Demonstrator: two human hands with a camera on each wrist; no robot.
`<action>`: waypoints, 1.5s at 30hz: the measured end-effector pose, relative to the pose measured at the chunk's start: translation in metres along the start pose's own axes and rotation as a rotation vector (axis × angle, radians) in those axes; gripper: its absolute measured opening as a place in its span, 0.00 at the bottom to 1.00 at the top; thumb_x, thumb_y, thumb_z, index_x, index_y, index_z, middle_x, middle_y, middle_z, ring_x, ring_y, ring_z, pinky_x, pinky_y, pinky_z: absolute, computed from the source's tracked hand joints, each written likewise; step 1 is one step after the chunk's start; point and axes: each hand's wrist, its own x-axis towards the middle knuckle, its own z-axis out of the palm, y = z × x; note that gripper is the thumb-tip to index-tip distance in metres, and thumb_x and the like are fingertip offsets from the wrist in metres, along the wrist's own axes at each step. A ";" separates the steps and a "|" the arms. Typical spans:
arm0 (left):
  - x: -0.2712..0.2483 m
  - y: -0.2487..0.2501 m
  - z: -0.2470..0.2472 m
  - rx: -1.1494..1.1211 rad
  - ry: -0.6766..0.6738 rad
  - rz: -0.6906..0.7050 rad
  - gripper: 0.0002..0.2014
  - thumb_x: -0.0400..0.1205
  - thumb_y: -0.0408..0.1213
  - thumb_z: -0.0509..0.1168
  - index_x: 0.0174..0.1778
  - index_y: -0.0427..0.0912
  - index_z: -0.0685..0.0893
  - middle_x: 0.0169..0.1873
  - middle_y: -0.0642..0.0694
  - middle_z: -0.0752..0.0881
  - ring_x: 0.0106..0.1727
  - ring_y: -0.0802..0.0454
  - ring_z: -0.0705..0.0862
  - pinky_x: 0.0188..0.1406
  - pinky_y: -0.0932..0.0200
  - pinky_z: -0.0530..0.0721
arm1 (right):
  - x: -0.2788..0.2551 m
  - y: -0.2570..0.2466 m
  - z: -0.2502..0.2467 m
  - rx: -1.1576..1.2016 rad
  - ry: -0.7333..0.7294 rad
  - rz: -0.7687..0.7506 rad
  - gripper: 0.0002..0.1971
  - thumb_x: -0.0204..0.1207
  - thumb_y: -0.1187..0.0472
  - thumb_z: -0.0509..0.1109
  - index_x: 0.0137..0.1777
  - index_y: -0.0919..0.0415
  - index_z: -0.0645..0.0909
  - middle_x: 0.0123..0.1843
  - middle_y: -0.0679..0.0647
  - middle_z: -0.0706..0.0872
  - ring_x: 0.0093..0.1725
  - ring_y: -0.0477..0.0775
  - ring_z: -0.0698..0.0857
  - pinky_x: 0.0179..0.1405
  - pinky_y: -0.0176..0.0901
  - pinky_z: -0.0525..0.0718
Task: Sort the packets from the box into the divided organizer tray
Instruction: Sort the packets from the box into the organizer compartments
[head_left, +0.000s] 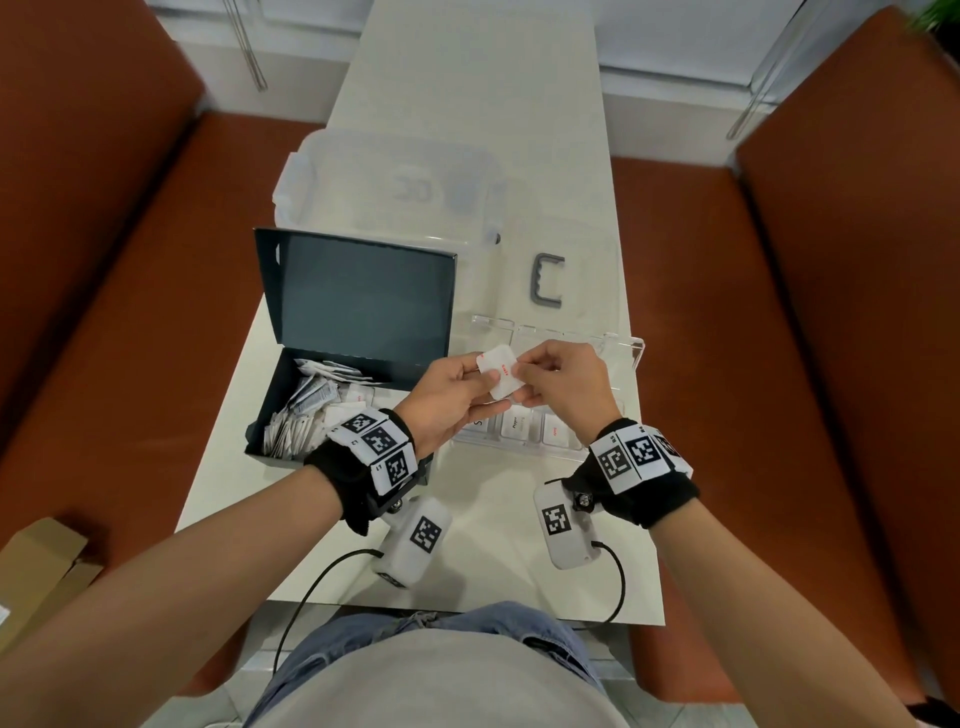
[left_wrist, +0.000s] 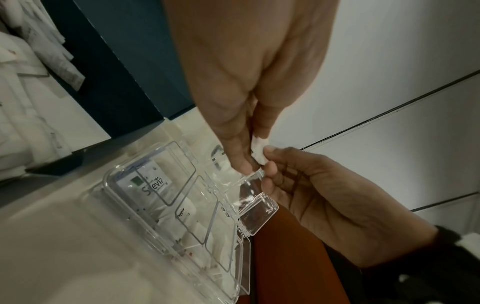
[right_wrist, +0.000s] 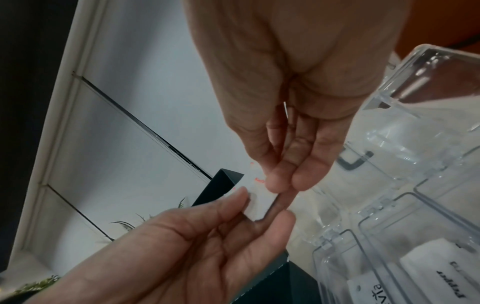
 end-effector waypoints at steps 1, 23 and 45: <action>0.001 0.000 -0.001 0.006 0.020 0.002 0.15 0.87 0.26 0.57 0.69 0.29 0.78 0.59 0.34 0.85 0.57 0.44 0.87 0.54 0.58 0.88 | 0.002 0.002 -0.001 -0.033 0.022 -0.002 0.02 0.74 0.69 0.72 0.42 0.63 0.85 0.34 0.55 0.89 0.30 0.52 0.90 0.35 0.43 0.90; 0.002 -0.008 -0.008 0.088 0.065 0.010 0.12 0.88 0.27 0.56 0.58 0.41 0.83 0.54 0.42 0.89 0.53 0.50 0.90 0.48 0.58 0.89 | 0.019 0.057 -0.052 -0.380 -0.040 0.262 0.11 0.75 0.69 0.62 0.53 0.67 0.84 0.39 0.61 0.88 0.30 0.57 0.88 0.36 0.51 0.91; -0.002 -0.009 -0.009 0.080 0.071 0.010 0.12 0.88 0.26 0.56 0.61 0.37 0.82 0.54 0.41 0.89 0.53 0.48 0.89 0.46 0.60 0.89 | 0.026 0.067 -0.019 -1.210 -0.219 0.091 0.15 0.79 0.62 0.68 0.66 0.57 0.81 0.61 0.59 0.84 0.59 0.64 0.85 0.56 0.51 0.84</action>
